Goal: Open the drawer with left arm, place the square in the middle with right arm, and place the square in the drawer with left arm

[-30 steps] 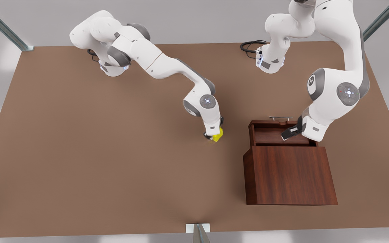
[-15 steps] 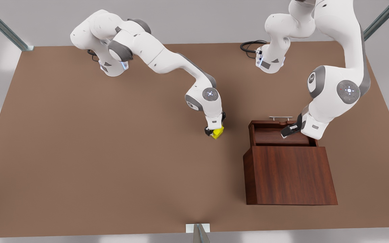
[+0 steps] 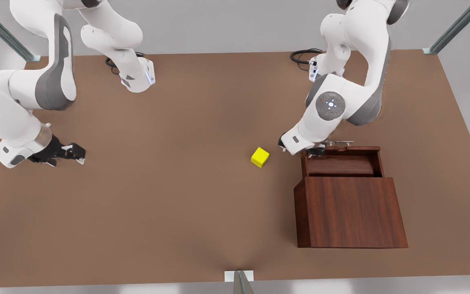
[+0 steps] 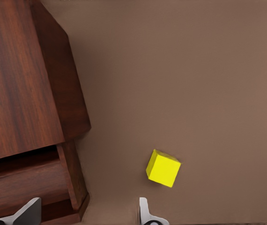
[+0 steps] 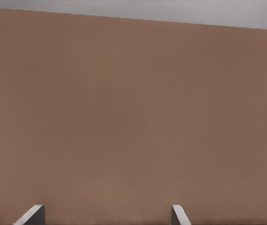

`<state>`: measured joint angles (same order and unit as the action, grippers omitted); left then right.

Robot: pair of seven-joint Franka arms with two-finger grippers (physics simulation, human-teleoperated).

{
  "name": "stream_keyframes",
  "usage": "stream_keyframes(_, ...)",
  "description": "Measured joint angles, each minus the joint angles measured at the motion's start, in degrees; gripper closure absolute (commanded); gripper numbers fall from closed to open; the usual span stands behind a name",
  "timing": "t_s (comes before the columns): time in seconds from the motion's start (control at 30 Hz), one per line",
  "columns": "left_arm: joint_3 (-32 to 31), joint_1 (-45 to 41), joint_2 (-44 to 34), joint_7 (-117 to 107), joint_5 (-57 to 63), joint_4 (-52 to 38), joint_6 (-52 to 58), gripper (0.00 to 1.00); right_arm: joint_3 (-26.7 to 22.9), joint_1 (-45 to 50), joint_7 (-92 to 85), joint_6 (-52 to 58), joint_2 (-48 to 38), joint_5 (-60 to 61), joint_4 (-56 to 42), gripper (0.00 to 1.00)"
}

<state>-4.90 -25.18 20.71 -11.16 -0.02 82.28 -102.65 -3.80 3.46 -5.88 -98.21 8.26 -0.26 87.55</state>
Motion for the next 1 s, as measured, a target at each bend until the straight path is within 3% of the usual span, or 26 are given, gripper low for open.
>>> stream_keyframes(0.17, -1.35, -7.94, 5.13, 2.69, 2.96, -0.85, -3.21, 0.00, 0.04, 0.39, 2.48, -0.24, -1.61, 0.08, 2.47, 0.00)
stream_keyframes(0.33, -1.27, -10.96, 5.00, 0.56, 4.14, 9.07, -12.20, 0.00, 0.04, -0.55, 2.54, 0.64, -0.04, -2.64, -1.54, 0.00)
stream_keyframes(0.67, 0.94, -10.94, 7.03, 0.53, 5.67, 19.77, -25.25, 0.00, 0.03, -1.03, 2.97, 0.21, 0.44, -1.25, -3.71, 0.00)
stream_keyframes(1.0, 0.94, -11.12, 12.66, 0.27, 6.31, 23.01, -31.82, 0.00, -0.05, -1.08, 2.89, 0.03, 1.32, -1.35, -3.79, 0.00)
